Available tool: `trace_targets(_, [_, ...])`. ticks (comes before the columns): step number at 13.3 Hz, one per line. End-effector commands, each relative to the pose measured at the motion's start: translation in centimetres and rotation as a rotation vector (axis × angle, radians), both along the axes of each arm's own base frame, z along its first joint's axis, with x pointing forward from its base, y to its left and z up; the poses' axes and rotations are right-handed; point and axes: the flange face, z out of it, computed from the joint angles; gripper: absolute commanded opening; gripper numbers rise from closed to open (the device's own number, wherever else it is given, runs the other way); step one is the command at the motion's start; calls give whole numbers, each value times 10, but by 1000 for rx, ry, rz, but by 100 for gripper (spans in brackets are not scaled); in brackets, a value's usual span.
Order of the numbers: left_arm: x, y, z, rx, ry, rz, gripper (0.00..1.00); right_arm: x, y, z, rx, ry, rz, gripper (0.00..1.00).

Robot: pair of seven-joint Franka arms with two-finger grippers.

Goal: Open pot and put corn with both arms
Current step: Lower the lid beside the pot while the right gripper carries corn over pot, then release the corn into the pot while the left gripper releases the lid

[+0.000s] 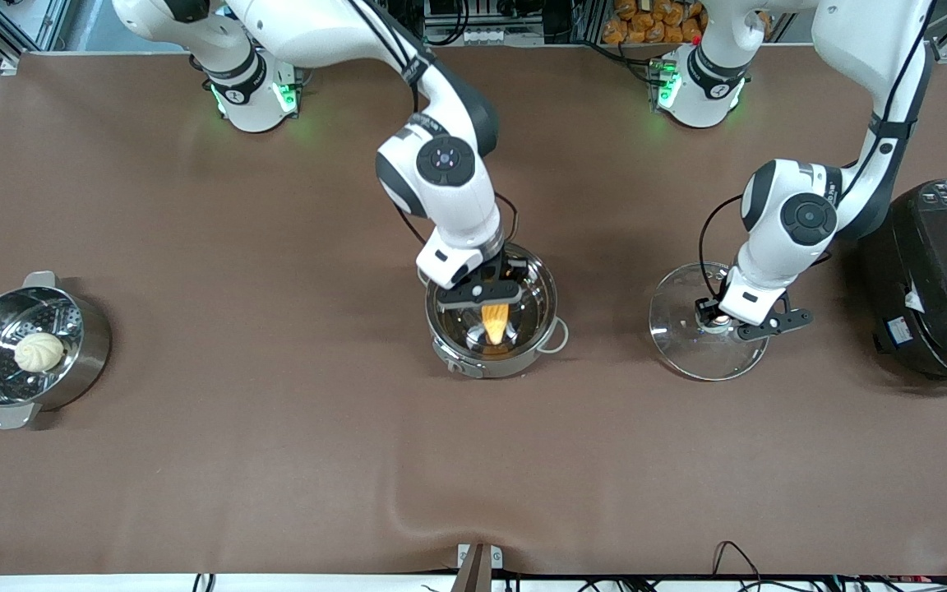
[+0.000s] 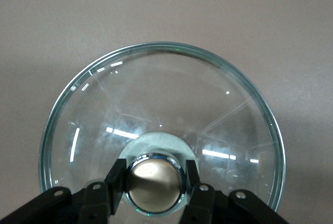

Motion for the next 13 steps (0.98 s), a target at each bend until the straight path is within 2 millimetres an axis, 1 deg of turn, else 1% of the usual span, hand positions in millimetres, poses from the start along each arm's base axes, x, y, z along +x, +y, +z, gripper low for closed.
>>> trace_targets(1, [4,-1,3,9,-20,-23,59,10,0,9,10,-10,-24,61])
trace_targets(2, [5,1,4,9,-22,-19,96,3,6,8,9,-4,-38,83])
trace_targets(3, [7,1,10,8,-34,-19,100,2,6,14,0,-15,-62,100])
trace_targets(4, [12,2,20,7,-52,-17,100,0,7,14,-18,-30,-61,100])
trace_targets(5, [21,6,38,3,-88,-9,100,-1,7,13,-25,-28,-59,100])
trace_targets(6, [30,14,58,8,-103,9,100,2,0,14,-36,-17,-64,100])
trace_targets(7, [40,16,86,24,-90,19,100,4,-11,26,-68,11,-77,100])
trace_targets(9, [57,12,144,54,-81,20,100,25,-79,84,-142,88,-166,100])
trace_targets(10, [64,15,171,60,-90,20,100,35,-111,118,-126,80,-219,100])
trace_targets(11, [68,15,198,68,-95,5,100,46,-146,138,-112,77,-274,100])
trace_targets(12, [70,15,226,72,-112,-2,100,53,-177,150,-113,83,-299,100])
trace_targets(13, [70,17,250,71,-120,-9,100,57,-210,157,-121,91,-290,100])
